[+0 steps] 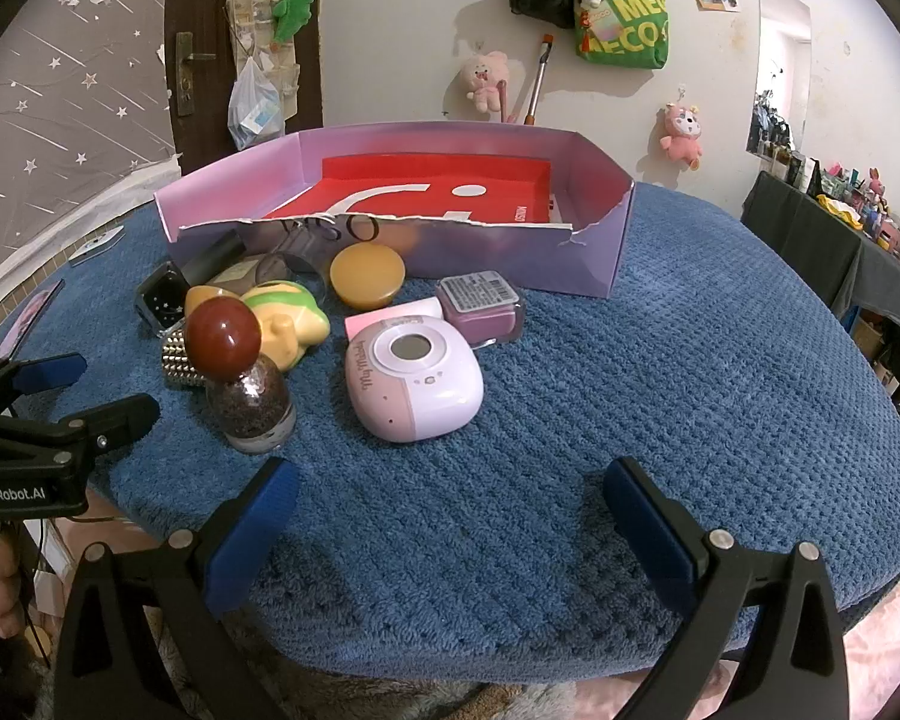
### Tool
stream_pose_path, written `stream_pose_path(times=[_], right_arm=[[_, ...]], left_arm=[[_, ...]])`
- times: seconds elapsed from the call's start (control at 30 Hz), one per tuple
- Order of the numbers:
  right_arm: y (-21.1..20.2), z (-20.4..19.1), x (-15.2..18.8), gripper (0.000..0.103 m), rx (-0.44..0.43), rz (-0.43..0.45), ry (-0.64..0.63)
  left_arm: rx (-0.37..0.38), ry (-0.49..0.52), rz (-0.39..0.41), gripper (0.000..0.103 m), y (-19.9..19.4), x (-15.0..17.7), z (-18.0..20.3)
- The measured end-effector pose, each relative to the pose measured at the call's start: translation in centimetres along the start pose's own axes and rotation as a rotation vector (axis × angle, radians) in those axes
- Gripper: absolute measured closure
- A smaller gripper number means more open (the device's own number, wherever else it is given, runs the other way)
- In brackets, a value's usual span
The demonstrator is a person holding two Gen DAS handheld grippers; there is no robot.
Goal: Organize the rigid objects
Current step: 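Move both tools toward the object cluster beside the pink box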
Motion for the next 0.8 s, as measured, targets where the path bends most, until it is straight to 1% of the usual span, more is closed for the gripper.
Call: stream_pose_path(times=[0.43,0.8], right_arm=[[0.33,-0.55,0.22,0.0,-0.014,-0.016,-0.006],[-0.04,-0.48,0.11,0.01,-0.042,-0.013,-0.022]], left_arm=[[-0.001,-0.002,-0.003,0.0,0.0,-0.04,0.03],[0.004,0.0,-0.007,0.0,-0.15,0.23,0.17]])
Point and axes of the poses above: each gripper's, at about its wrist camera, not at the fingertips, and y roughly the way its jaws point, z to its right, x to its underside, the point moved 4 cm from there along y, roughly the way its jaws point, and after that the axes turned 7 degrees about z, right-handed, at the moved point
